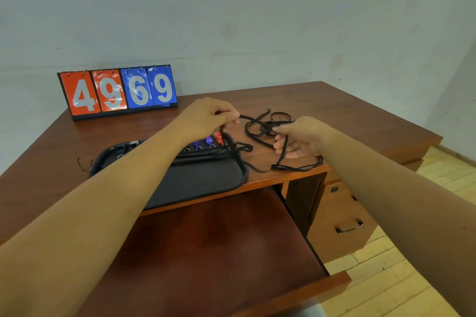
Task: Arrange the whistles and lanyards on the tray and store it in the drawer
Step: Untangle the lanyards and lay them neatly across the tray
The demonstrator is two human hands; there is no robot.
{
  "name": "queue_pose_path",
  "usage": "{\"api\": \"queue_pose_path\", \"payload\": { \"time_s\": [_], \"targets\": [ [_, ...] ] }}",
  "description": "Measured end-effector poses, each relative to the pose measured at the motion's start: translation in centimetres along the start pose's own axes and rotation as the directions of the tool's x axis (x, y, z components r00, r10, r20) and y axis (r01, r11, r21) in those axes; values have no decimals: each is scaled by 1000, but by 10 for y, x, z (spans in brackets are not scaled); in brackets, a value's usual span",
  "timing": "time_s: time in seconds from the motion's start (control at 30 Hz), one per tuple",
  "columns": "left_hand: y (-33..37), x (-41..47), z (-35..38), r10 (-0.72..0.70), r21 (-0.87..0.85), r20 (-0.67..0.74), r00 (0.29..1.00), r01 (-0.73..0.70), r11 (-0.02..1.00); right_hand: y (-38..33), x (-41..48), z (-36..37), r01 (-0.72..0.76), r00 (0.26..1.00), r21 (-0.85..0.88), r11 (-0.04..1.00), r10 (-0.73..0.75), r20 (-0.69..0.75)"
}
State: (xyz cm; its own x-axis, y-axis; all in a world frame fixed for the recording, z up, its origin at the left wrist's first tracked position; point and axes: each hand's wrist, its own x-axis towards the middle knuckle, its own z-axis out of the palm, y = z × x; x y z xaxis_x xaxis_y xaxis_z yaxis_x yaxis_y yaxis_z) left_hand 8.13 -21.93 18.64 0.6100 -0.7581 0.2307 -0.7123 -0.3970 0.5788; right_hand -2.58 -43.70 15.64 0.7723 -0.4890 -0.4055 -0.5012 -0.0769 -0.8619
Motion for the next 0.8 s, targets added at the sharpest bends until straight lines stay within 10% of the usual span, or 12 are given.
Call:
{"api": "queue_pose_path", "payload": {
  "time_s": [0.2,0.33,0.47,0.6,0.8],
  "targets": [
    [1,0,-8,-16,-64,-22,1000,14,998,-4,-7,13,316,920,-351,881,-375,-114],
    [8,-5,-9,-35,-221,15,999,38,975,-13,-14,32,503,817,126,855,-518,253],
    [11,-10,-15,0,-137,-30,1000,-4,991,-14,-27,57,534,695,209,819,-566,444],
    [0,-19,-25,10,61,-96,995,-4,998,-12,-28,66,420,722,303,856,-517,459],
    [-30,-39,-40,-76,100,-69,995,83,992,-14,-29,66,525,770,-34,851,-457,446]
  ]
}}
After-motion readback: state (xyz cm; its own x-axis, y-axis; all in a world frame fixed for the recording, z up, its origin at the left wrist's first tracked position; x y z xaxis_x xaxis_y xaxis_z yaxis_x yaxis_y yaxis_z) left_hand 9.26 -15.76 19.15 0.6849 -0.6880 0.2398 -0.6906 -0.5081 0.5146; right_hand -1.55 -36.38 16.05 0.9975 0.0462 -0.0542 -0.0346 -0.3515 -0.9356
